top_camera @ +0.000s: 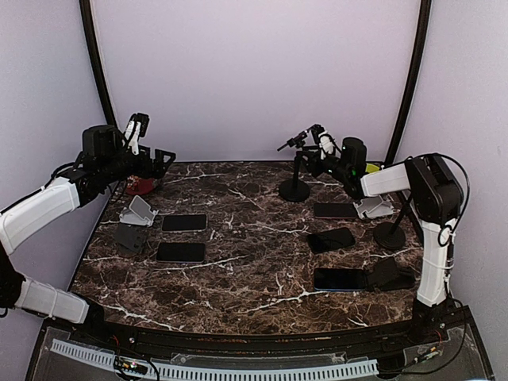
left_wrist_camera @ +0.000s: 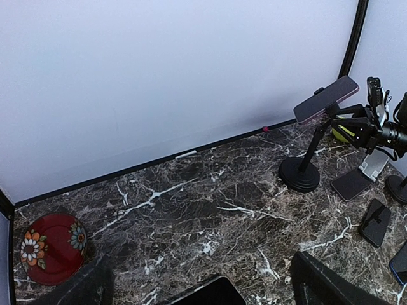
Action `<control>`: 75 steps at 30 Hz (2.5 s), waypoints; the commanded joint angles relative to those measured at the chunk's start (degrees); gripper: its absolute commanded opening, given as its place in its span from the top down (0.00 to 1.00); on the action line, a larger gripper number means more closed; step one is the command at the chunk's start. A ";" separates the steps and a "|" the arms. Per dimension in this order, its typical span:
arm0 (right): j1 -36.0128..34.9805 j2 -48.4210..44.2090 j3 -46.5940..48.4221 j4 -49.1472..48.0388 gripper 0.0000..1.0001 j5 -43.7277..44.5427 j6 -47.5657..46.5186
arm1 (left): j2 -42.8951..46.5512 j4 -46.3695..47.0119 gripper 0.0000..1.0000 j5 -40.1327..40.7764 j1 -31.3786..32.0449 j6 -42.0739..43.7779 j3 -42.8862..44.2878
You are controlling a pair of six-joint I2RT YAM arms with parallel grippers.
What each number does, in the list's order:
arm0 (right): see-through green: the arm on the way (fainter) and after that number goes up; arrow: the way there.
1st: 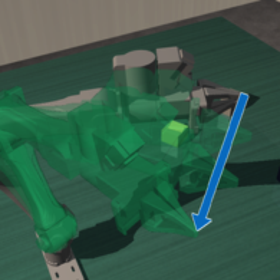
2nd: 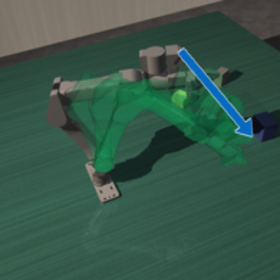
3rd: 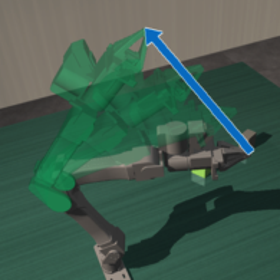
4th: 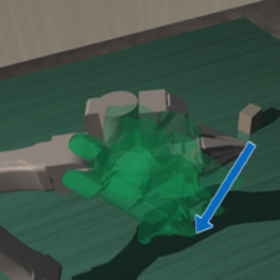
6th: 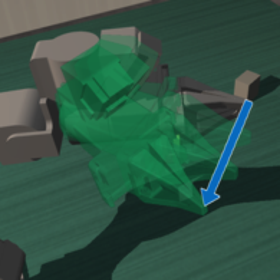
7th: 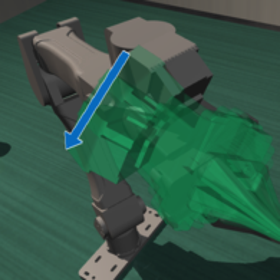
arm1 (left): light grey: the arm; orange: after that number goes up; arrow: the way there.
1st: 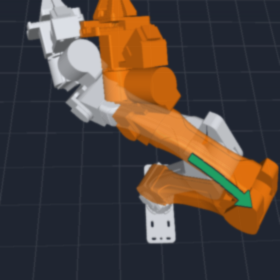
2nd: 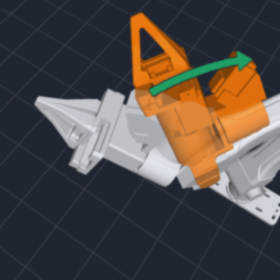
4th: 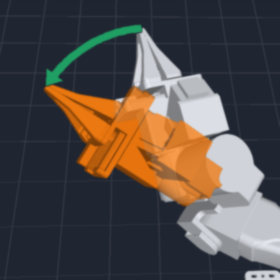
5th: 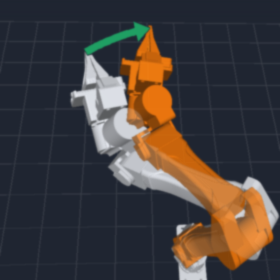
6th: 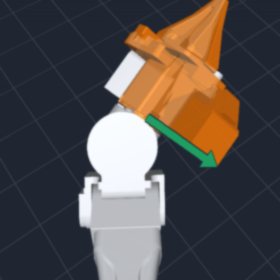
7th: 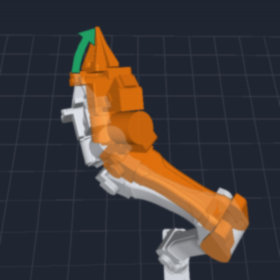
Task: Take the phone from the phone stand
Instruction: Pick up the phone stand with the phone from the corner of the board, then place the phone stand with the phone at the center of the board.
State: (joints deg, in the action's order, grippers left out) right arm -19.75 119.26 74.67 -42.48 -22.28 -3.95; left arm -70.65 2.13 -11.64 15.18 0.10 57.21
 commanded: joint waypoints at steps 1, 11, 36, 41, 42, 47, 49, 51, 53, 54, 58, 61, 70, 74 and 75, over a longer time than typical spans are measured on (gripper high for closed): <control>0.57 1.11 1.84 -3.04 0.68 -1.73 0.17 | -0.33 1.43 0.01 -0.89 0.11 0.88 0.36; 0.59 1.51 2.67 -2.76 0.95 -4.39 1.34 | -0.78 1.56 0.01 -0.72 0.12 0.70 0.54; -3.01 -10.25 -3.44 -10.80 1.00 -21.20 9.56 | 2.30 -0.32 0.01 -4.70 0.13 -0.09 0.71; -6.31 -14.32 -6.81 -10.31 1.00 -21.15 8.82 | 3.54 -1.21 0.01 -6.12 0.19 -0.46 0.56; -6.89 -15.24 -7.45 -10.10 1.00 -21.27 8.60 | 3.85 -1.43 0.01 -6.54 0.12 -0.38 0.49; -9.84 -19.48 -10.94 -8.03 1.00 -22.18 6.36 | 4.97 -2.75 0.01 -11.32 0.20 0.52 0.42; -10.78 -20.72 -11.37 -6.42 1.00 -22.70 5.64 | 5.16 -3.15 0.02 -13.36 0.25 0.52 0.33; -11.89 -22.10 -12.25 -5.57 1.00 -23.04 5.20 | 5.38 -3.33 0.02 -15.15 0.31 0.35 0.21; -13.03 -23.39 -13.29 -4.81 1.00 -23.34 5.03 | 5.80 -3.09 0.02 -16.84 0.48 0.28 -0.17; -13.70 -24.23 -13.85 -4.33 1.00 -23.33 4.70 | 5.94 -2.85 0.03 -17.37 0.61 0.21 -0.32; -16.41 -26.88 -16.86 -3.93 1.00 -22.96 2.66 | 6.31 -1.91 0.04 -21.41 1.06 0.32 -0.84; -18.15 -27.51 -19.19 -4.10 1.00 -22.75 1.45 | 6.23 -1.98 0.04 -25.09 1.69 1.31 -0.77; -22.04 -29.89 -23.77 -3.28 1.00 -24.50 -4.63 | 7.34 -3.44 0.04 -35.56 5.62 8.66 -3.76; -22.67 -30.46 -25.03 -3.81 1.00 -27.21 -6.86 | 8.86 -4.14 0.01 -35.16 11.82 14.39 -7.11; -22.90 -30.60 -25.36 -3.90 1.00 -27.71 -7.31 | 8.94 -4.15 0.01 -34.49 12.58 15.11 -7.86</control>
State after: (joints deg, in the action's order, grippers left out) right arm -41.65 92.90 49.28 -37.85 -46.50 -7.68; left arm -63.92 -0.58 -43.75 23.70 8.80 52.21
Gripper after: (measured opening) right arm 0.031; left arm 0.987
